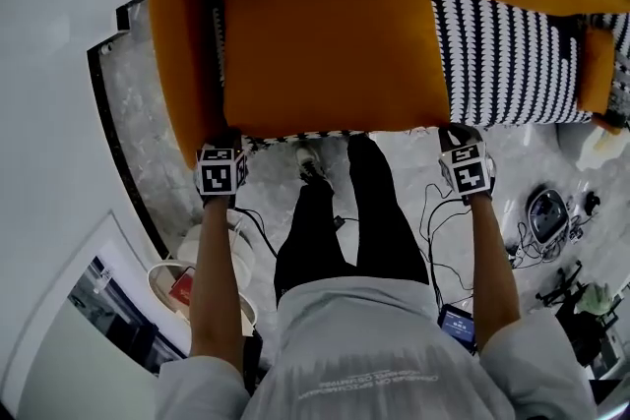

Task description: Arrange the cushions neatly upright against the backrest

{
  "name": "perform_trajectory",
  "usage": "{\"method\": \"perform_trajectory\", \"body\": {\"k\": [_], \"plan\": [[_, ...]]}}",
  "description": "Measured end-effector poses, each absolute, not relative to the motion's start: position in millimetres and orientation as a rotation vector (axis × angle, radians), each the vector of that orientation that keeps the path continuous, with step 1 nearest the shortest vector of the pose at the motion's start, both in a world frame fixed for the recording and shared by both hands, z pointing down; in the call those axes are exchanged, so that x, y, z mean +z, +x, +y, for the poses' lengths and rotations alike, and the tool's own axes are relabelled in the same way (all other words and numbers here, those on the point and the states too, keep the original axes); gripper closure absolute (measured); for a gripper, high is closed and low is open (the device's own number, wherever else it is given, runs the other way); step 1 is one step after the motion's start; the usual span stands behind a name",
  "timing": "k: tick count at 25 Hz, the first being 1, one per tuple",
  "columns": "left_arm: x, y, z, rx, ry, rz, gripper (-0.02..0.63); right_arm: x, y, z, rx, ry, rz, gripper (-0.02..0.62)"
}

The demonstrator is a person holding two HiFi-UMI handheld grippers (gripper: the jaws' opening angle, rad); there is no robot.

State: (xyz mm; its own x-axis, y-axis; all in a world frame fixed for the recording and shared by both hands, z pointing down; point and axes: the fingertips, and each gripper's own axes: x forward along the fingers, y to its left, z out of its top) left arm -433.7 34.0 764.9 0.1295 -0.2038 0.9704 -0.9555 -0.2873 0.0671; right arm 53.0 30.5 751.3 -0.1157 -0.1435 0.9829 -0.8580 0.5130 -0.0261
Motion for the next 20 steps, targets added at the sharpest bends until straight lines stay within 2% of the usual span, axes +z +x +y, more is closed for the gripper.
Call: {"method": "perform_trajectory", "body": {"k": [10,20], "plan": [[698.7,-434.7,-25.7,1.22,1.632,-1.269,0.588,694.5,51.5,-44.7,0.664,0.804,-1.693,0.552],[669.9,-437.6,-85.9,1.188,1.662,-1.312,0.588,665.7,45.5,-105.3,0.637,0.862,-1.722,0.552]]}}
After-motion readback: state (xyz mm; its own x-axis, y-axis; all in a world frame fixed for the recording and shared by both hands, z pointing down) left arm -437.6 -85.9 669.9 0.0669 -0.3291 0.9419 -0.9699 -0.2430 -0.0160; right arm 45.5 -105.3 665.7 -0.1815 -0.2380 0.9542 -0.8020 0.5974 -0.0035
